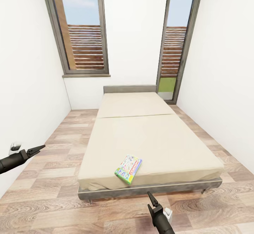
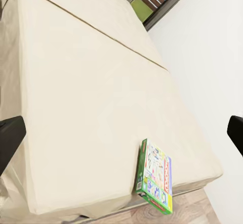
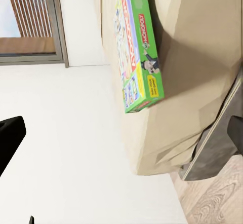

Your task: Put all the toys in the child's room - the three board games (two on the bed and one on the table), the two jigsaw puzzles on the table, and the tennis ball on the table - inside the toy box on the table in the child's room.

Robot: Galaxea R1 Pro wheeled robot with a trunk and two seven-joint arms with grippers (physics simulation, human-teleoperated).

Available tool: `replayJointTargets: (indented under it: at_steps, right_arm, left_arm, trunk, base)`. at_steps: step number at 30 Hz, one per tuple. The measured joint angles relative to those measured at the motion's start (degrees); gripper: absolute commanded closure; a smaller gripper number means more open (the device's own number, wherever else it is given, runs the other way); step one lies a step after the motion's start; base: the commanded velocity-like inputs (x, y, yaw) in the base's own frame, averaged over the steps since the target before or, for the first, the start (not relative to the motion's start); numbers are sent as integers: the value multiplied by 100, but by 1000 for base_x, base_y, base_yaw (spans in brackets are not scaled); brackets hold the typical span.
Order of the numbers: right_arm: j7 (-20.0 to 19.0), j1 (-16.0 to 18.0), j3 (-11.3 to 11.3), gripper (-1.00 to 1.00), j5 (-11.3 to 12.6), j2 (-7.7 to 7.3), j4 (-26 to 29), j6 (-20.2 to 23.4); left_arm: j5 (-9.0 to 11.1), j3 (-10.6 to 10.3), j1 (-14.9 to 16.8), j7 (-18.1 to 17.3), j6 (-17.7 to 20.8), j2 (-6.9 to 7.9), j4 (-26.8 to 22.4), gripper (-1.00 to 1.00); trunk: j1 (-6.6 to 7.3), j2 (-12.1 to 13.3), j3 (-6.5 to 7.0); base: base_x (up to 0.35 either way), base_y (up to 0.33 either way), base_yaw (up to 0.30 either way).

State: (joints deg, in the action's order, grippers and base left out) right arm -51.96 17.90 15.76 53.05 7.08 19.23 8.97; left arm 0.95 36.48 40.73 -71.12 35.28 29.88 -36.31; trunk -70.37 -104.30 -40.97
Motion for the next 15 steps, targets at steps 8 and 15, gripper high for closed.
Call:
replayJointTargets:
  at_steps: [8,15]
  right_arm:
    - [7,0,0,-100,0,2,-1,-8]
    - [6,0,0,-100,0,2,-3,-13]
  left_arm:
    - [0,0,0,0,7,-1,-1,-100]
    - [0,0,0,0,7,-5,0,-100]
  trunk:
    - [-176,-321,-144]
    - [-330,-602,-269]
  base:
    - [0,0,0]
    - [0,0,0]
